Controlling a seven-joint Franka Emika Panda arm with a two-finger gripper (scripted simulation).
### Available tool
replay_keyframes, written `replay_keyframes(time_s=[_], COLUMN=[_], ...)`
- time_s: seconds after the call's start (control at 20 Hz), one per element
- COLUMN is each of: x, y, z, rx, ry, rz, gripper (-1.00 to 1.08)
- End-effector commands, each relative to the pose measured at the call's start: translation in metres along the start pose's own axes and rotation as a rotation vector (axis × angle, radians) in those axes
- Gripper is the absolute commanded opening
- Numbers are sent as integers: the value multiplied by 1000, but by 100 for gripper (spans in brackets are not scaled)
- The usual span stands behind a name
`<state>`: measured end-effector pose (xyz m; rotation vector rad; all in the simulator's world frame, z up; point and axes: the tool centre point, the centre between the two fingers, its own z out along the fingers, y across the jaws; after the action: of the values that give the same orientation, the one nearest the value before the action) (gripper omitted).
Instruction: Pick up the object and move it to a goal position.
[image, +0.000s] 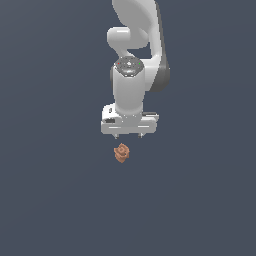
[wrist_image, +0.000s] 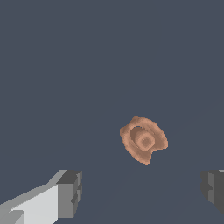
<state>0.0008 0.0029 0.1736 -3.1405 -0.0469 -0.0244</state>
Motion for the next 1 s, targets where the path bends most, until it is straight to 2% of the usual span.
replay_keyframes(time_s=[0.0, 0.45, 0.95], x=[0, 13, 13], y=[0, 13, 14], z=[0, -20, -15], rx=[0, -6, -8], ry=[0, 48, 44], rz=[0, 35, 3], gripper=[100, 100, 100])
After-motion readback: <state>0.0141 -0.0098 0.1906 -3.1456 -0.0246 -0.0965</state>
